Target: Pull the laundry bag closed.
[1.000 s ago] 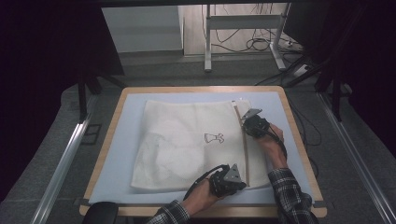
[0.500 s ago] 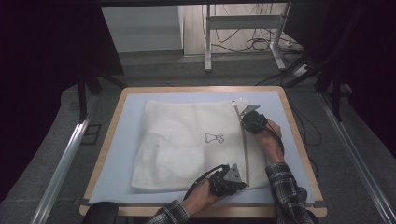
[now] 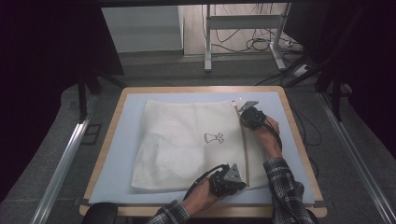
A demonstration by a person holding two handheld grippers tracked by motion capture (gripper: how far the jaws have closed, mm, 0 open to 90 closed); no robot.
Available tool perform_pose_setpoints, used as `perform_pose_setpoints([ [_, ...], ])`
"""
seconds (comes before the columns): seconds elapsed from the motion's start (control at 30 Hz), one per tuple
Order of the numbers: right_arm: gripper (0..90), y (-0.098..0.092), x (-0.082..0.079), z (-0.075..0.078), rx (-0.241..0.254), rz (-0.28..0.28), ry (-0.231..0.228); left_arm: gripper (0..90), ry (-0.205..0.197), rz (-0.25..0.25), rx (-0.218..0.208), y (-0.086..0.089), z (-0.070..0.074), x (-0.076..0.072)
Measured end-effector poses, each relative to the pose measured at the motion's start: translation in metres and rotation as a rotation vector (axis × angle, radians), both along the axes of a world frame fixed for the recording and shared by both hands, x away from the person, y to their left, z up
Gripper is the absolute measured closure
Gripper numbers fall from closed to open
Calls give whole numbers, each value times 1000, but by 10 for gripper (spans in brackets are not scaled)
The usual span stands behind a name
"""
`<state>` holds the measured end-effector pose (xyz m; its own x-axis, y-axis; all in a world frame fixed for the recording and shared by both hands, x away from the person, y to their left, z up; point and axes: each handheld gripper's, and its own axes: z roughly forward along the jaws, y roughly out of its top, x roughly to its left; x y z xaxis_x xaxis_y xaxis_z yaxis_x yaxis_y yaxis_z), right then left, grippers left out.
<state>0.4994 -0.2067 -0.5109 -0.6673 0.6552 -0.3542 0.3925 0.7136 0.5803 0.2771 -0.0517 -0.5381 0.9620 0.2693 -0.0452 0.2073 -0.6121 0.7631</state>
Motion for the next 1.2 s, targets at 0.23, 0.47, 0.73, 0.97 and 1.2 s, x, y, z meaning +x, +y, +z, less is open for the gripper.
perform_pose_setpoints([
  [0.23, 808, 1, 8, 0, 4, -3, 4, 900, 3, 0, -1, 0, 0, 0],
  [0.47, 808, 3, 16, 0, -2, -9, 1, 900, 5, -1, -1, 0, 0, 1],
  [0.73, 808, 6, 26, 0, -4, -15, -4, 900, 7, -1, -4, 0, 0, 1],
  [0.97, 808, 9, 33, 0, -16, -15, -4, 900, 13, -2, -4, 0, 0, 2],
  [1.2, 808, 9, 41, 0, -2, -24, -7, 900, 12, -1, -3, 0, 0, 1],
])
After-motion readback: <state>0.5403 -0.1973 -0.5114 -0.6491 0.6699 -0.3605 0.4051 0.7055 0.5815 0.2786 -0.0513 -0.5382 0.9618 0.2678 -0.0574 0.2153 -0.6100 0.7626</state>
